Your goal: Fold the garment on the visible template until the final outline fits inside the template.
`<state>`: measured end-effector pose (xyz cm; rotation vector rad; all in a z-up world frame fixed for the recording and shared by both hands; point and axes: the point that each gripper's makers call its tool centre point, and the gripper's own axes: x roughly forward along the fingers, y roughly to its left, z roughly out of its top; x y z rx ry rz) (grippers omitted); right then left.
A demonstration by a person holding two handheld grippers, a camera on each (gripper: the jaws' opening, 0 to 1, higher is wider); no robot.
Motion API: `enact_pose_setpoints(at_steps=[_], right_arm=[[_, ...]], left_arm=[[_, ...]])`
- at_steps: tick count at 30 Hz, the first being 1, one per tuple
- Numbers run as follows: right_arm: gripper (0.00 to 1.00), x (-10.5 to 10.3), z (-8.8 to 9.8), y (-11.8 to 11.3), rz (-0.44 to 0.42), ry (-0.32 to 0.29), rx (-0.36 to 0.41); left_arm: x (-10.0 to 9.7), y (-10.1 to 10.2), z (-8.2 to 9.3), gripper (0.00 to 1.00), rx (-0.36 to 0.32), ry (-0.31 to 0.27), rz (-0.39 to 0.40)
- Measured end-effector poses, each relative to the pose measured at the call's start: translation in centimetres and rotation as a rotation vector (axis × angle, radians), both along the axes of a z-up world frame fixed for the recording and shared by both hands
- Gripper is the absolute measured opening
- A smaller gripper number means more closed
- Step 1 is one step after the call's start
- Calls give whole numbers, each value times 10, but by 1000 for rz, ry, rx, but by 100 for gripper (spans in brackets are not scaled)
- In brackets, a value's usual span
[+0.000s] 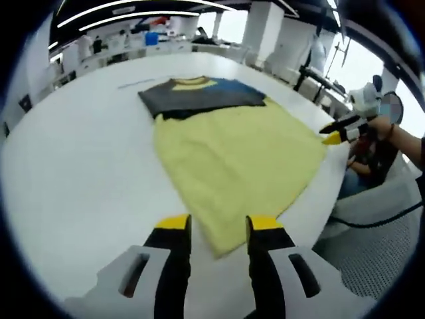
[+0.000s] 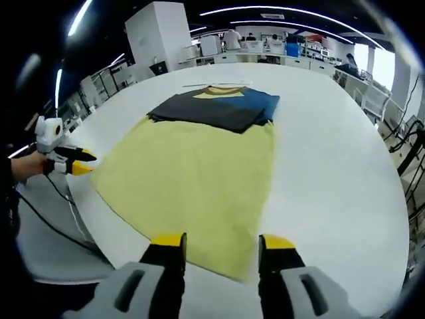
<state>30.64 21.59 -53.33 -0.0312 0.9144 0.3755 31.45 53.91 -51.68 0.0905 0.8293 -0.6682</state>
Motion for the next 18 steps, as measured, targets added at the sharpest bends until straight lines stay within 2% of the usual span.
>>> enact_pose_setpoints(at_steps=[5,8,13,18], right_arm=[[33,-2,-3,-5,-7,9,-6],[32,-6,-5,-4,13,12,-49],[26,-7,-5,-7,-7,19,-42],[22,-15,-9,-6,9,37,-78]], left_arm=[[3,12,-5,22,33,4,58],[0,14,-12,21,33,32,73],[-5,13,-15,14,45,40,81],[-14,10,-22,10,68,67,76]])
